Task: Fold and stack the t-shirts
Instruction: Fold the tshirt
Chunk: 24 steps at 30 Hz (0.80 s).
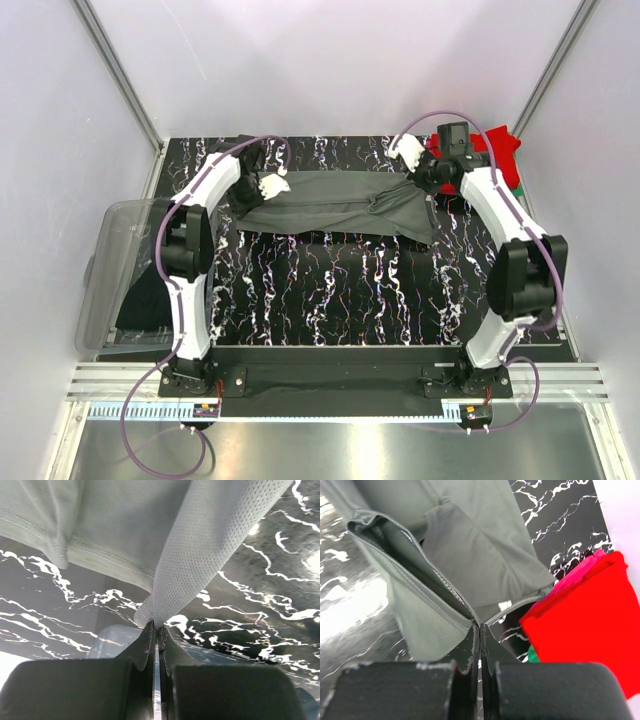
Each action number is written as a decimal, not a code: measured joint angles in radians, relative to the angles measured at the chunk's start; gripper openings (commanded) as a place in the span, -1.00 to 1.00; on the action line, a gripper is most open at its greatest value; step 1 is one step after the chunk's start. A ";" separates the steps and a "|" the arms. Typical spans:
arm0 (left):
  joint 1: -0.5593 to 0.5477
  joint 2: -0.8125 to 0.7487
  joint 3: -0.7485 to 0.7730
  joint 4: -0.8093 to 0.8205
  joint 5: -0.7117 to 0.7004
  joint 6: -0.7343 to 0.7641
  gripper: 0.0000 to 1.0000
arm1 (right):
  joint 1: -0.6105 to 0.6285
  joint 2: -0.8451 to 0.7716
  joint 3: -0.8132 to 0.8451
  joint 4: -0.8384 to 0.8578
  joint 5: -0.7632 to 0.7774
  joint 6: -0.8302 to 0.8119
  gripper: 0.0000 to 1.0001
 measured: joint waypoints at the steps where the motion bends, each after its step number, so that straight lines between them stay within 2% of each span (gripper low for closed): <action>1: 0.000 0.008 0.012 -0.006 -0.005 0.002 -1.00 | 0.000 0.026 0.021 0.001 0.002 -0.002 -1.00; 12: 0.000 0.103 0.177 -0.039 -0.048 0.031 -1.00 | -0.001 0.245 0.235 0.013 0.020 -0.025 -1.00; 20: 0.002 0.245 0.347 -0.053 -0.066 0.034 -0.99 | -0.001 0.414 0.404 0.023 0.025 -0.023 -1.00; 23: 0.004 0.323 0.438 -0.042 -0.080 0.000 -0.92 | -0.002 0.524 0.524 0.024 0.028 0.012 -0.64; 24: 0.005 0.336 0.449 -0.036 -0.085 -0.014 -0.77 | -0.002 0.556 0.561 0.029 0.033 0.030 -0.54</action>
